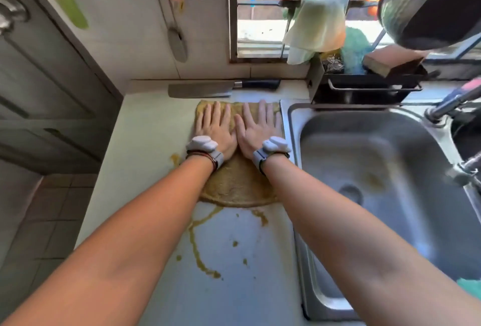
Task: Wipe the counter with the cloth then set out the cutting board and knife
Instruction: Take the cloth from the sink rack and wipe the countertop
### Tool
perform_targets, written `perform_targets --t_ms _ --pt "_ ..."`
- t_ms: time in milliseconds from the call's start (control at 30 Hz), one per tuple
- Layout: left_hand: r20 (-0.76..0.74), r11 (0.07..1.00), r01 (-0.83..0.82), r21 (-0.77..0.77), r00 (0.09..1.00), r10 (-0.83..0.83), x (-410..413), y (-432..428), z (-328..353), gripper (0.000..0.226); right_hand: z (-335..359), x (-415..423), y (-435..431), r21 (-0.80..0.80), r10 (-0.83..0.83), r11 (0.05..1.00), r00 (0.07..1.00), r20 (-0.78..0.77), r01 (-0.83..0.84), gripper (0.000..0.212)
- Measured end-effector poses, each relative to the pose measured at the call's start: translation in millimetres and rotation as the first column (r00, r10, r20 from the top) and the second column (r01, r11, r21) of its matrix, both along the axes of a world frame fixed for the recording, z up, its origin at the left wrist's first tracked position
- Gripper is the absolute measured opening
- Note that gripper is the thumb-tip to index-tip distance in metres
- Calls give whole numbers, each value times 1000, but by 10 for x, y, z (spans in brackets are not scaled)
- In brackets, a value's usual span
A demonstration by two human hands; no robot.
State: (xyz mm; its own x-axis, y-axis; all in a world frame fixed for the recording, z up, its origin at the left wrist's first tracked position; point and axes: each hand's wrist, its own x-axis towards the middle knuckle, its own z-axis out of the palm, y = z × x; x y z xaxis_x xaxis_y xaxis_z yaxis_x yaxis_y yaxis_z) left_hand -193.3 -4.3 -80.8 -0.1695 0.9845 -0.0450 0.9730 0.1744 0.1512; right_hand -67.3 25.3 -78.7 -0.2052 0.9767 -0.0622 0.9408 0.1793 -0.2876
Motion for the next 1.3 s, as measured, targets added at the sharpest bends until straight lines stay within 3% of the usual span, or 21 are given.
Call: perform_targets --t_ms 267,433,700,833,1067,1300 --pt "44 991 113 -74 993 -110 21 -579 54 73 81 264 -666 -49 95 994 995 -35 -97 67" --pt "53 974 228 4 972 -228 260 -1490 40 65 55 469 -1568 4 101 995 995 -20 -101 67" --pt "21 945 321 -58 947 -320 266 -3064 132 70 86 470 -3212 -35 -6 999 998 55 8 66" --pt "0 962 258 -92 966 -259 -137 -3492 128 70 48 20 -3609 -30 -51 998 998 47 52 65" --pt "22 994 100 -31 995 -100 -1156 -3975 118 66 92 -1033 -3898 -31 177 984 984 1 -177 67" --pt "-25 995 104 4 994 -104 -1191 -3745 -15 68 47 -881 -3607 -2 350 937 936 -44 -350 64"
